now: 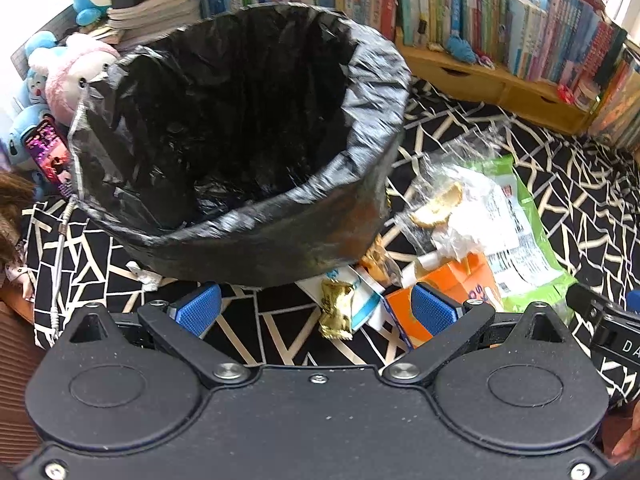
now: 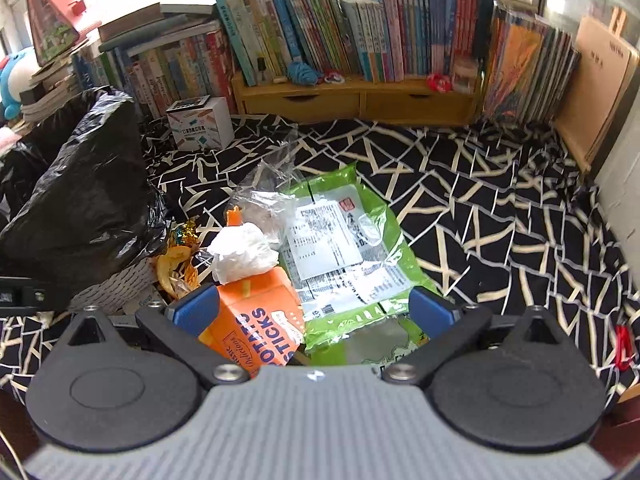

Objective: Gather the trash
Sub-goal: 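Grasp the black trash bag rim with the left tool while the right tool approaches the green snack bag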

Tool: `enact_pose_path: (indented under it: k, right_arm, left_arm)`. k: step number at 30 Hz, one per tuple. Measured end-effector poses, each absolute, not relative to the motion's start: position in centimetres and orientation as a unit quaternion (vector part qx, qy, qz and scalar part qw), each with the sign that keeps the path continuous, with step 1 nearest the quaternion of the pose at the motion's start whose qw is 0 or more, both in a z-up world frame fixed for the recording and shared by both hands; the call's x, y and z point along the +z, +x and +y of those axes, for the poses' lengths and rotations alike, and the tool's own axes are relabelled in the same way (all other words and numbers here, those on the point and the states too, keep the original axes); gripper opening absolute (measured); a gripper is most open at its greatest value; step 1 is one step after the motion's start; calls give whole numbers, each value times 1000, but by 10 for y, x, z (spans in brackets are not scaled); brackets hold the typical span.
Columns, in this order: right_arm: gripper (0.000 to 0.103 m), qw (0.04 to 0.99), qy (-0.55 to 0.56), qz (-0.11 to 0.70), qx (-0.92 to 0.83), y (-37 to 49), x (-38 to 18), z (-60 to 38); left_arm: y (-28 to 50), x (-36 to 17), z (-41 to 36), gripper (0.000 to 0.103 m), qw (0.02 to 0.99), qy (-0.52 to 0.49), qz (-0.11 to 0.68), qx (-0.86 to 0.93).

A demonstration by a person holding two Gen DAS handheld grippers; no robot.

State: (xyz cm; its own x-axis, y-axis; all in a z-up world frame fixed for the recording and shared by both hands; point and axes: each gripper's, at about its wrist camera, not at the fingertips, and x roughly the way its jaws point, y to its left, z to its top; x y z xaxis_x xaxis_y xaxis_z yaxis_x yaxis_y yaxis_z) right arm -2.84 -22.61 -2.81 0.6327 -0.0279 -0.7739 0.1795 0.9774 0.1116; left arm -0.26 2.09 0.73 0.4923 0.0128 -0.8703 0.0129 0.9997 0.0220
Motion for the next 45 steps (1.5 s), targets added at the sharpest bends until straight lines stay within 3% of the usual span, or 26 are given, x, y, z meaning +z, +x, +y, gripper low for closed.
enact_pose_path:
  k: [17,34,40,45]
  right_arm:
    - [103,847,185,489,-101,7,-99,-287]
    - [103,817,151,544,-118,48,-190,-317]
    - [103,811,153,547,-141,47,-203,-315]
    - [103,810,130,552,-149,46,-209,-308]
  left_arm:
    - [-1,38,81,102,893,-41,438,95]
    - [23,26,117,99,867,-88,423,247]
    - [36,10,127,91,857,-71,441,257]
    - [44,-6,139,70,850,-104,462,230]
